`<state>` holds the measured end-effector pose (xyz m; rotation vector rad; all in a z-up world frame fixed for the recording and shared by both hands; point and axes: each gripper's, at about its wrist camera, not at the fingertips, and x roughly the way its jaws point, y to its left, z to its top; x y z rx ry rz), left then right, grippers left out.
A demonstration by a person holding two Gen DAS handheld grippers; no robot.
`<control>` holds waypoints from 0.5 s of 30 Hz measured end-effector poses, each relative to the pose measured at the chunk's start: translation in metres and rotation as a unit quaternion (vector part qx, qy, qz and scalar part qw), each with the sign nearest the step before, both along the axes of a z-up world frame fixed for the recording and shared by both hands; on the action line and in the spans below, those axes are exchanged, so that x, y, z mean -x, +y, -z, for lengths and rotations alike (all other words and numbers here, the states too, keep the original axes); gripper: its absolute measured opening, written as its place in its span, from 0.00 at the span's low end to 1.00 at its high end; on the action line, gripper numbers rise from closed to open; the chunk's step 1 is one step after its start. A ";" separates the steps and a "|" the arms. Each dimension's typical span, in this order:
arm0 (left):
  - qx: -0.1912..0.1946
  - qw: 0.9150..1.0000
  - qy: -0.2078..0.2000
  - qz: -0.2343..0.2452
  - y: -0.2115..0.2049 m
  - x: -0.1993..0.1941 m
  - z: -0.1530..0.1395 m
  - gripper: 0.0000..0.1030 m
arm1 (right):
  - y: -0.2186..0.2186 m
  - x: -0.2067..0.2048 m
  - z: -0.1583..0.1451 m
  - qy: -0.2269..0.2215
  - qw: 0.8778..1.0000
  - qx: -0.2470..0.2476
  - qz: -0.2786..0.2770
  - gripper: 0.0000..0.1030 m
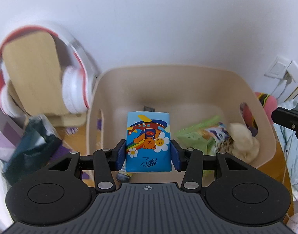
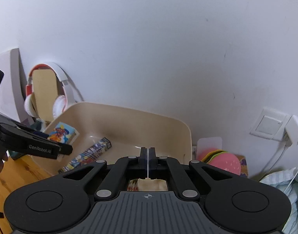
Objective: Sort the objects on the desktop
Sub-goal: 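Lift both items over the beige basket and release them inside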
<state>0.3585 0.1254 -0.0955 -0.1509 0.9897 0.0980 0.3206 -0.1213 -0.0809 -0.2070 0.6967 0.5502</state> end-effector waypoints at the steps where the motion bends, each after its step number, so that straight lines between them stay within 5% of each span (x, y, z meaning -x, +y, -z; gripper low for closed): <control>1: 0.001 1.000 0.004 0.001 -0.001 0.000 0.004 0.46 | 0.000 -0.001 0.002 0.004 1.000 -0.003 0.002 0.02; 5: -0.007 1.000 0.021 0.013 -0.006 -0.004 0.013 0.56 | -0.002 -0.002 0.006 0.014 1.000 0.001 0.002 0.08; 11: -0.017 1.000 0.021 0.016 -0.009 0.000 0.017 0.65 | -0.008 0.000 0.008 0.015 1.000 -0.003 0.016 0.53; 15: -0.022 0.999 0.020 0.018 -0.008 0.005 0.016 0.67 | -0.013 0.000 0.010 0.016 1.000 -0.005 0.022 0.62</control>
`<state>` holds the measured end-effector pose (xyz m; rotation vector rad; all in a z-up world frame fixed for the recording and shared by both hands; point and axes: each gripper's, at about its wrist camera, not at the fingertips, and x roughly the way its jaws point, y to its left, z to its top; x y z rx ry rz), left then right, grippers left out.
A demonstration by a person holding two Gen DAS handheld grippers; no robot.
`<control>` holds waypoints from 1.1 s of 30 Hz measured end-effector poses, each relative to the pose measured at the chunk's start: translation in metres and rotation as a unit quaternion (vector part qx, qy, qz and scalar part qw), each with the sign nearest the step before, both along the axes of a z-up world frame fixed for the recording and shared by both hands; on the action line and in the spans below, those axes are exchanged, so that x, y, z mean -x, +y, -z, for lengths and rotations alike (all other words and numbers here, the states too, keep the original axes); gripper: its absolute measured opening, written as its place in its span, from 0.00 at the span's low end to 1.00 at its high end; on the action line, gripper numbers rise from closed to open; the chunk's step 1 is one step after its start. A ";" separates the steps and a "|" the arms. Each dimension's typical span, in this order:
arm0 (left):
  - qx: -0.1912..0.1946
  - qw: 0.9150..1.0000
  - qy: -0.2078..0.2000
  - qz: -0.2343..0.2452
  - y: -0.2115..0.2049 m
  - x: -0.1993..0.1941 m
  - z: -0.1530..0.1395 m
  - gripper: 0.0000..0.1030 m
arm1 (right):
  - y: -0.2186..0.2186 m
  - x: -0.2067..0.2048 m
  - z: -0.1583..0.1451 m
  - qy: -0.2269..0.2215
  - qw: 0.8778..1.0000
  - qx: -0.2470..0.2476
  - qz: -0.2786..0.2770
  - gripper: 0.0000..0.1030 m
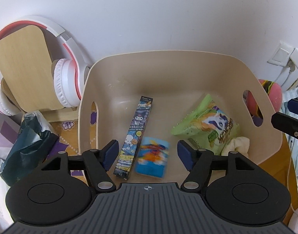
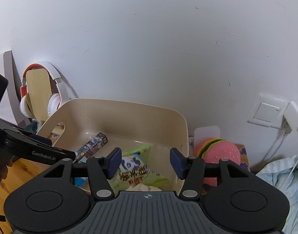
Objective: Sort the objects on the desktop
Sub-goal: 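Lift both items over the beige basket and release them inside, then grasp the brown hair claw clip with the left gripper while the right grasps the grey plastic clip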
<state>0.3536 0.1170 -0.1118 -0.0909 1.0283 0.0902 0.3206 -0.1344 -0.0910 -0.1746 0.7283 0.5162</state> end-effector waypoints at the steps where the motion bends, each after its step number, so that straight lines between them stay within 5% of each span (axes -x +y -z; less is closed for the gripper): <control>1: -0.001 1.000 -0.001 0.001 0.000 0.002 -0.001 0.67 | -0.002 0.000 0.000 0.000 1.000 0.000 0.002 0.64; 12: -0.017 1.000 -0.018 0.019 0.001 0.049 -0.016 0.70 | -0.036 0.023 0.001 0.001 1.000 0.002 0.026 0.91; 33: -0.007 1.000 -0.001 -0.011 0.011 0.155 -0.012 0.72 | -0.096 0.073 0.025 0.035 0.996 0.027 0.071 1.00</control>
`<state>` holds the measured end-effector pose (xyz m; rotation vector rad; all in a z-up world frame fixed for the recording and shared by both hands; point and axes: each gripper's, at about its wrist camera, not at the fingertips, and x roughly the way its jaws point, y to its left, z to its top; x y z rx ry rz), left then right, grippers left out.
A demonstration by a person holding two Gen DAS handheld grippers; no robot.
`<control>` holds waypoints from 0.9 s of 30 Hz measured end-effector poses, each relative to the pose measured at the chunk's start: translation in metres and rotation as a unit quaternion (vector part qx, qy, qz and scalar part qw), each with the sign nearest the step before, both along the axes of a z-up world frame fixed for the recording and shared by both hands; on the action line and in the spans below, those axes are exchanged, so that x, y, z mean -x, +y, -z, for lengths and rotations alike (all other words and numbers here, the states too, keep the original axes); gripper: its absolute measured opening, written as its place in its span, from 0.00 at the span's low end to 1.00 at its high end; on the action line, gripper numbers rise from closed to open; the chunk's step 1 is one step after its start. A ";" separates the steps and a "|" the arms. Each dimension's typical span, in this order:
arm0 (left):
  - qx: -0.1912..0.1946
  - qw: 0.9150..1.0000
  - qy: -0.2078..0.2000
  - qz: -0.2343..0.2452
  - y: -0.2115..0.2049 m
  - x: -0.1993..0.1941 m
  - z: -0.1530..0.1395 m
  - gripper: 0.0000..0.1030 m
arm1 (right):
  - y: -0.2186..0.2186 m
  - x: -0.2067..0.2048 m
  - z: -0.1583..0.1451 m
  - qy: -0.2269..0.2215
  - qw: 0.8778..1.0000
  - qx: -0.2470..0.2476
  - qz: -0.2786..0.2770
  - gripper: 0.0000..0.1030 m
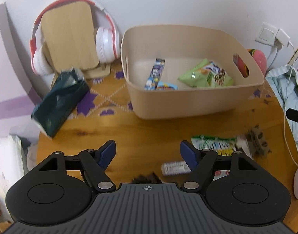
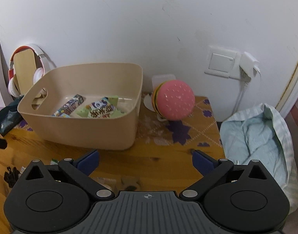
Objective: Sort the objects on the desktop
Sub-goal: 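Grasp the brown hair claw clip with the left gripper while the right grasps the grey plastic clip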
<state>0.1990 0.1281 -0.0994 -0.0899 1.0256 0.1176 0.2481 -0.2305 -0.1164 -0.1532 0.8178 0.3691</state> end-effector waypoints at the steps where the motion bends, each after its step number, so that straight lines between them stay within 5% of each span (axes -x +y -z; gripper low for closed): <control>1: 0.004 1.000 -0.001 -0.005 -0.001 0.004 0.002 0.72 | -0.002 0.001 0.001 0.001 1.000 0.001 0.001 1.00; 11: 0.016 0.999 0.031 -0.042 -0.009 0.031 0.020 0.72 | -0.010 0.014 0.017 0.025 1.000 0.011 0.003 1.00; 20: 0.098 0.982 0.082 -0.142 -0.003 0.044 0.048 0.72 | 0.003 0.029 0.048 0.052 0.996 0.055 -0.046 1.00; 27: 0.103 0.976 0.096 -0.164 -0.017 0.042 0.061 0.72 | 0.014 0.033 0.072 0.067 0.992 0.077 -0.070 1.00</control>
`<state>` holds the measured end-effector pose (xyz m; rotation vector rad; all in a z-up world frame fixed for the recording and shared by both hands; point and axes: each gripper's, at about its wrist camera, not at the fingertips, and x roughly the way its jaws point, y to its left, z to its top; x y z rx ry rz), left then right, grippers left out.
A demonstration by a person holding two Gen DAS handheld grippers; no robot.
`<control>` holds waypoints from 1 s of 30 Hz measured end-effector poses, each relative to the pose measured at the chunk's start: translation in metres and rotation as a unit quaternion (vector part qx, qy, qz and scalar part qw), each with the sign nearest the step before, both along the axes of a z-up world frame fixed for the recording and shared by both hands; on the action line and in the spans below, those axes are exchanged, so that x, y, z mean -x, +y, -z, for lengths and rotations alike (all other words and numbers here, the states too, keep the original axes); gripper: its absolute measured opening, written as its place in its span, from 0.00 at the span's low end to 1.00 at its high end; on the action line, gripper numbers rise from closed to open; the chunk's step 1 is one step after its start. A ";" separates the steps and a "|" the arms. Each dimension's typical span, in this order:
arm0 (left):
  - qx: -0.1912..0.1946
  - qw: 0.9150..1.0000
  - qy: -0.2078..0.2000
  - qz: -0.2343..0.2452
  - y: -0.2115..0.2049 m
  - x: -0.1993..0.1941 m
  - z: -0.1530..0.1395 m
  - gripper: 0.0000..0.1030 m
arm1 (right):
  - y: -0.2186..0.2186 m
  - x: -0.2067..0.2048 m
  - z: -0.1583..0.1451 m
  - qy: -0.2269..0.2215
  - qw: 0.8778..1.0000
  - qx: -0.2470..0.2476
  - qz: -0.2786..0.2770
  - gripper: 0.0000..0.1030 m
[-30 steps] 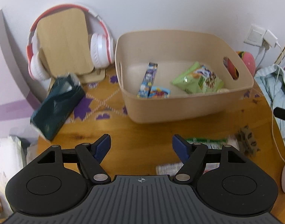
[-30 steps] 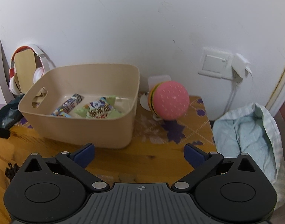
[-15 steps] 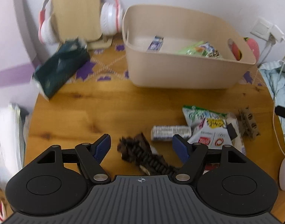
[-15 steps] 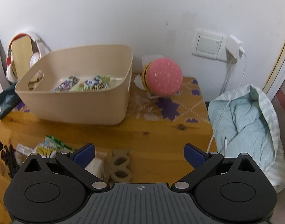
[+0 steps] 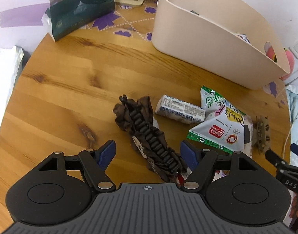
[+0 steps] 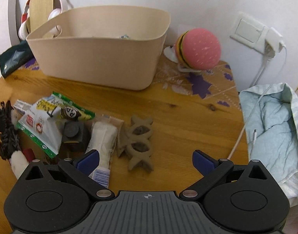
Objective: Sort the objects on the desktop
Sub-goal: 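Grasp the brown hair claw clip with the left gripper while the right grasps the grey plastic clip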
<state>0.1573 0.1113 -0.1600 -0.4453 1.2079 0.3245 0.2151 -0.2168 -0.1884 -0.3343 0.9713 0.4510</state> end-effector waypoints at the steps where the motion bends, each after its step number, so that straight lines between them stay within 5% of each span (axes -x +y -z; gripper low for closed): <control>1: 0.000 1.000 0.002 -0.002 -0.002 -0.001 0.003 0.72 | 0.001 -0.001 0.003 -0.001 1.000 0.003 -0.001 1.00; 17: -0.027 0.999 0.046 0.007 -0.009 -0.012 0.040 0.72 | 0.009 -0.033 0.030 -0.006 0.999 0.000 0.045 1.00; 26: -0.066 0.996 0.050 0.036 -0.006 -0.013 0.043 0.73 | 0.014 -0.040 0.044 -0.007 0.999 0.008 0.037 0.93; 30: -0.077 0.995 0.037 0.053 -0.012 -0.016 0.042 0.73 | 0.014 -0.040 0.046 -0.004 0.999 -0.006 0.032 0.83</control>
